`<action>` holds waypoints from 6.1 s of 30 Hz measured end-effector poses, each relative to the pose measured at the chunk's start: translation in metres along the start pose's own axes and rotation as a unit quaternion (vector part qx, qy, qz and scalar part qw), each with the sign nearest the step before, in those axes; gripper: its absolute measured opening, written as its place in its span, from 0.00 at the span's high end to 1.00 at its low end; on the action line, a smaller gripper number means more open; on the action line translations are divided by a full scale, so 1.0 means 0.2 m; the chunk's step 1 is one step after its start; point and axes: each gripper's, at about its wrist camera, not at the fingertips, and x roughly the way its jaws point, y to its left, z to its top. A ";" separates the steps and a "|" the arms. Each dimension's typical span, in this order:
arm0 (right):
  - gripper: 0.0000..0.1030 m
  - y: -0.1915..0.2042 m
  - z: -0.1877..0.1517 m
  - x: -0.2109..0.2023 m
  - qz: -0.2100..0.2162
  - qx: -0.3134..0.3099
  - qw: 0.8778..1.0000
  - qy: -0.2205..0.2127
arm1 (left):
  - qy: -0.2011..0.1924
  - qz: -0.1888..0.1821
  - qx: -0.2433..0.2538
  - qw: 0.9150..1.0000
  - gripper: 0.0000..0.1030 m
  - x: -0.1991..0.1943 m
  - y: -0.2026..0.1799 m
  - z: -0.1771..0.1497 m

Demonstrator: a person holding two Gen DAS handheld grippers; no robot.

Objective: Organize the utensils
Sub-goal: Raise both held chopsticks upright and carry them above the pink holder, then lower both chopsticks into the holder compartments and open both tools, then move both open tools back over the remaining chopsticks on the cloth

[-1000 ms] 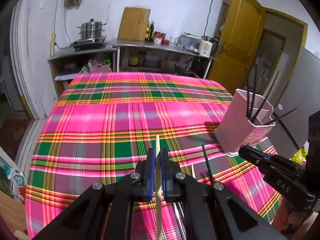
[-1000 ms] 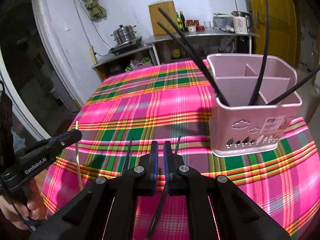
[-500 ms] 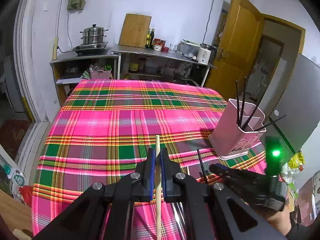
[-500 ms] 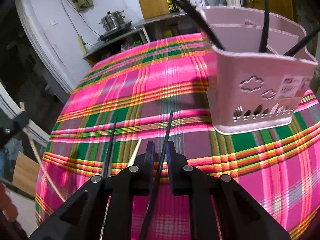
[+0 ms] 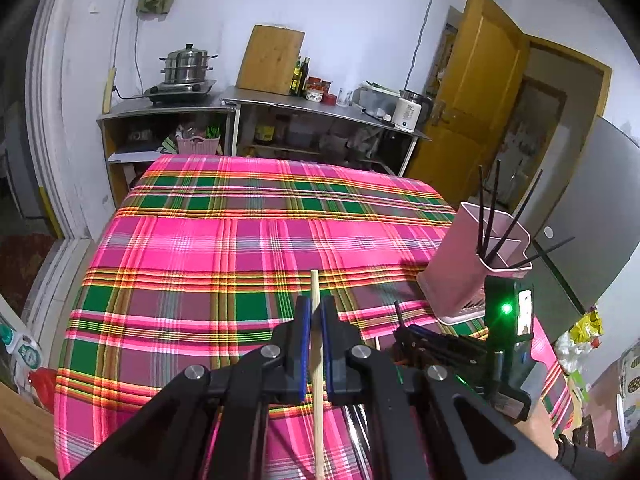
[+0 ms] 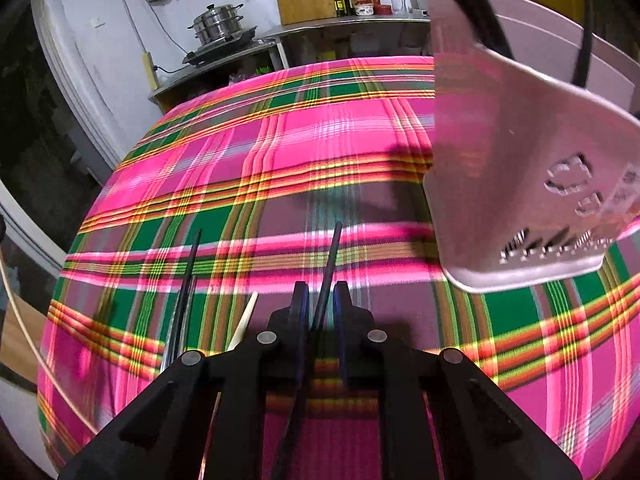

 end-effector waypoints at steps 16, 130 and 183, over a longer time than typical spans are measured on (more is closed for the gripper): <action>0.93 0.02 0.05 -0.10 0.006 -0.012 1.000 -0.014 | 0.005 -0.001 0.001 1.000 0.95 0.02 -0.01 0.01; 0.90 -0.59 0.41 -0.92 -0.010 0.047 0.984 -0.170 | 0.005 -0.120 0.097 0.988 0.81 0.38 -0.94 0.43; 0.67 -0.11 -0.23 -0.69 0.090 -0.004 0.993 -0.080 | 0.088 -0.003 -0.002 0.996 0.79 0.31 -0.10 -0.43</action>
